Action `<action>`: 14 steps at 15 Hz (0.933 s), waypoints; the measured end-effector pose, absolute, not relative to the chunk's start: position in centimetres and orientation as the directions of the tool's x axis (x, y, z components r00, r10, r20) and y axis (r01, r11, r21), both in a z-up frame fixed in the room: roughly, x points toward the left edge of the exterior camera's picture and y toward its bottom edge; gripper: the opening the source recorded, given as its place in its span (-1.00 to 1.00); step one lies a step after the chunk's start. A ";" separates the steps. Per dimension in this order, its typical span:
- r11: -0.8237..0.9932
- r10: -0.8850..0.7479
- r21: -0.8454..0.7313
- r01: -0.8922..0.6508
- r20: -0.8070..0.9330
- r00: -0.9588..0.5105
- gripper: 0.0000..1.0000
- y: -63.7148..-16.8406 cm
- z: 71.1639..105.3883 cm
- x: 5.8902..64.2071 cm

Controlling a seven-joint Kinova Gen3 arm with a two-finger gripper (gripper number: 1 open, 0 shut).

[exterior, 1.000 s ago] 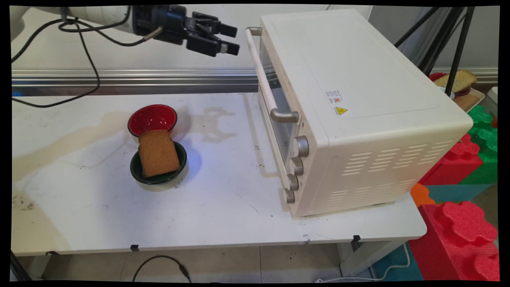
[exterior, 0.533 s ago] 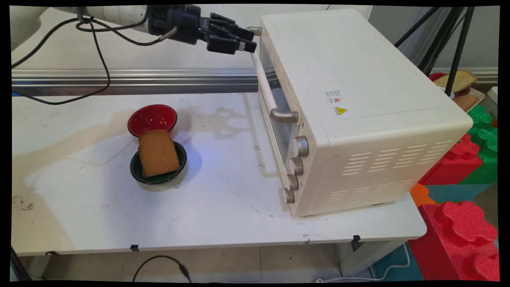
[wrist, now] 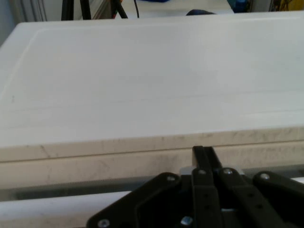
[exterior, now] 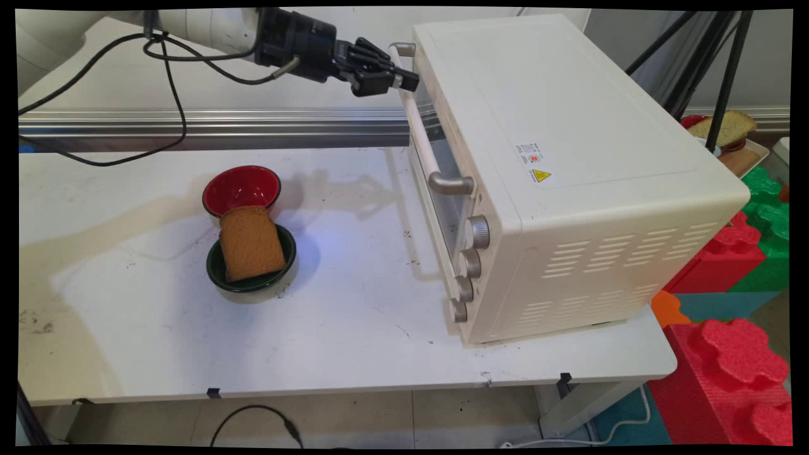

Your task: Open the oven

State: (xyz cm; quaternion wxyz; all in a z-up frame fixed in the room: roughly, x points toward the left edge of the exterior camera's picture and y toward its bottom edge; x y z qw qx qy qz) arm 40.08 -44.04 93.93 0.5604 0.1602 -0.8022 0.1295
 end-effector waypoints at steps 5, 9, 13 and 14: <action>0.917 -0.110 -0.044 -0.396 0.927 -0.357 -1.00 -44.6 93.1 39.0; 0.919 -0.106 -0.055 -0.391 0.919 -0.380 -1.00 -44.8 92.6 38.8; 0.922 -0.101 -0.069 -0.382 0.908 -0.408 -1.00 -44.5 92.1 39.4; 0.922 -0.100 -0.072 -0.379 0.904 -0.415 -1.00 -44.4 91.9 39.6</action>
